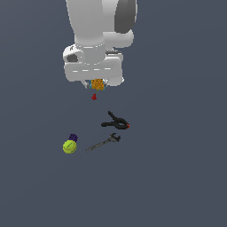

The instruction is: Pick up a designated object from a clutter of objects.

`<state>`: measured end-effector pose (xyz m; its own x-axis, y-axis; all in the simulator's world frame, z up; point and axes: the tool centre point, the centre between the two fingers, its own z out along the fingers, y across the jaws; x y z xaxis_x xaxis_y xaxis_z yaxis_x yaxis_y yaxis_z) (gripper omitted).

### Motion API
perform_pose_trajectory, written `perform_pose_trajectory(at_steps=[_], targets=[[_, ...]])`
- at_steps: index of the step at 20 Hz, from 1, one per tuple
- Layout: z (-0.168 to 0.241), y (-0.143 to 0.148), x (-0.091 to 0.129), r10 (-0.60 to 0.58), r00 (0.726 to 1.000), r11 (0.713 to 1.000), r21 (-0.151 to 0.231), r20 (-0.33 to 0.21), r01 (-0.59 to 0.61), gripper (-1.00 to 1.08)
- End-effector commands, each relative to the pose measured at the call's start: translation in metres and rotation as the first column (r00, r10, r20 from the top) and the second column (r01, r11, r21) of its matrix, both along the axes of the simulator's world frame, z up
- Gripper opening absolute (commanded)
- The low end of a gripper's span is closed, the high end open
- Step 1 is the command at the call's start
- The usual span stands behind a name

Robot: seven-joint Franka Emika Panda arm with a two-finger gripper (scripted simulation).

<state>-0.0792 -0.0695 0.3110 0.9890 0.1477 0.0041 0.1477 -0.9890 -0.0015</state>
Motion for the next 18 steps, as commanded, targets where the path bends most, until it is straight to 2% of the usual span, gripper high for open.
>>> perform_pose_trajectory(at_steps=[1,9,18], targets=[[0.017,-0.009,0.004,0.002,1.0,1.0,-0.001,-0.002,-0.002,-1.0],[0.051,-0.028,0.014,0.004,1.0,1.0,-0.002,-0.003,-0.004,-1.0],[0.056,-0.031,0.016,0.004,1.0,1.0,-0.002,-0.004,-0.004,-1.0]])
